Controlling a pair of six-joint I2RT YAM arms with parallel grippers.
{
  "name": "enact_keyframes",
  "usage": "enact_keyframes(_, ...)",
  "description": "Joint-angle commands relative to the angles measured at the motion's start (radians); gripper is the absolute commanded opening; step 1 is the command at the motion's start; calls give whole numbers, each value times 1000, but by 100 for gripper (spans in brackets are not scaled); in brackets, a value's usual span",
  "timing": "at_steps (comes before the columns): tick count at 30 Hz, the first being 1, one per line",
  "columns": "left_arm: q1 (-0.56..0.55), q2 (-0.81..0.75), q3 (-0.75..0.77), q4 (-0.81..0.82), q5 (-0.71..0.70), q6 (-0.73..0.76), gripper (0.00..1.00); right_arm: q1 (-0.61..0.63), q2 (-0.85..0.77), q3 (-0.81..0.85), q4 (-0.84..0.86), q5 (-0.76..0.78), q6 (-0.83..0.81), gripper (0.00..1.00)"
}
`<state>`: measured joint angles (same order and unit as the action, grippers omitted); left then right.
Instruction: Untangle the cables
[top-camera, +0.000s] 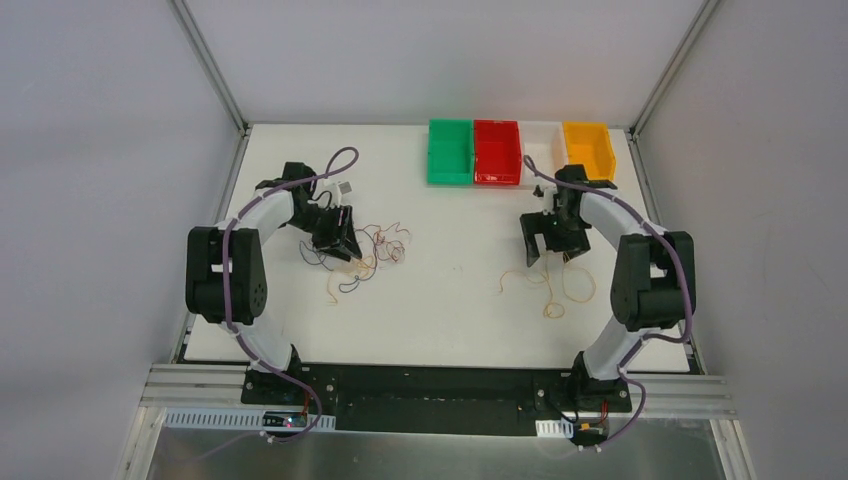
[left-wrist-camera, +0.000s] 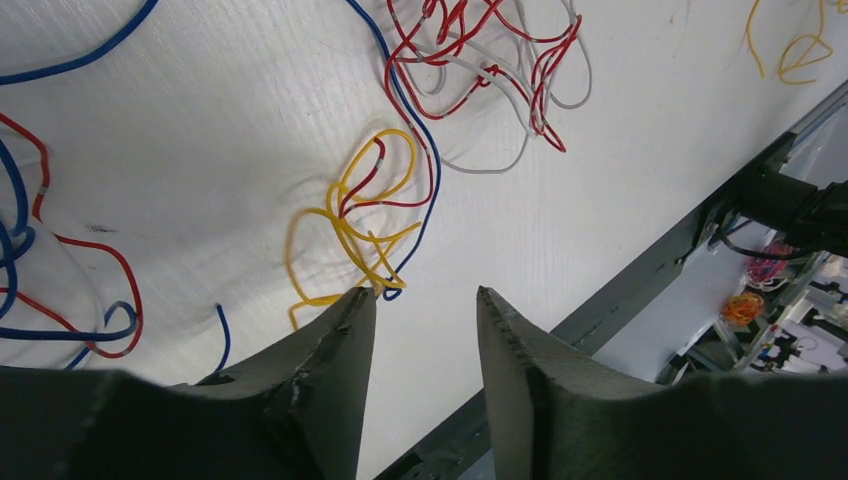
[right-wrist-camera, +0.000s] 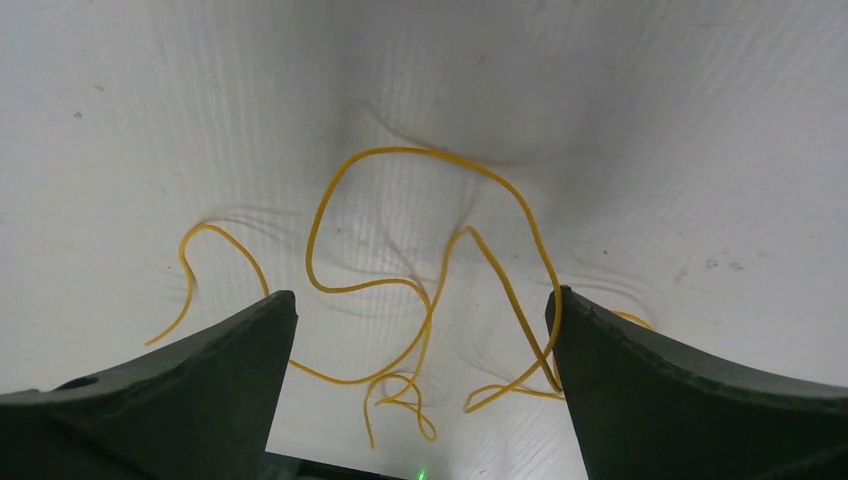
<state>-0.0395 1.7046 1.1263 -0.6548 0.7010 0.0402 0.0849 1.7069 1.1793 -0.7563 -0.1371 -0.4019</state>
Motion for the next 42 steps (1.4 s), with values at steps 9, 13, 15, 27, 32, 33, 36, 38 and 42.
enact_keyframes(9, -5, -55, 106, -52, 9, 22, 57, 87, 86, 3, 99, 285, 55, 40)
enact_keyframes(13, -6, -69, 158, -57, 8, 28, 56, 30, -2, 87, 95, 132, 46, 0)
enact_keyframes(15, -9, -76, 186, -57, 9, 31, 56, -30, -48, 165, 95, 23, 51, 0)
enact_keyframes(27, -81, -83, 334, -57, -60, 108, 85, -303, 117, 804, 174, -171, 147, 0)
enact_keyframes(32, -92, -30, 397, -57, -73, 94, 88, -326, 311, 1049, 254, -130, 210, 0)
enact_keyframes(33, -94, -20, 406, -57, -79, 93, 88, -324, 343, 1081, 268, -122, 218, 0)
enact_keyframes(36, -95, 12, 432, -57, -99, 86, 88, -312, 427, 1139, 327, -31, 208, 0)
enact_keyframes(38, -94, 23, 448, -57, -111, 83, 88, -307, 464, 1141, 382, 15, 199, 0)
enact_keyframes(42, -94, 46, 464, -56, -140, 85, 88, -281, 532, 1132, 488, 106, 157, 0)
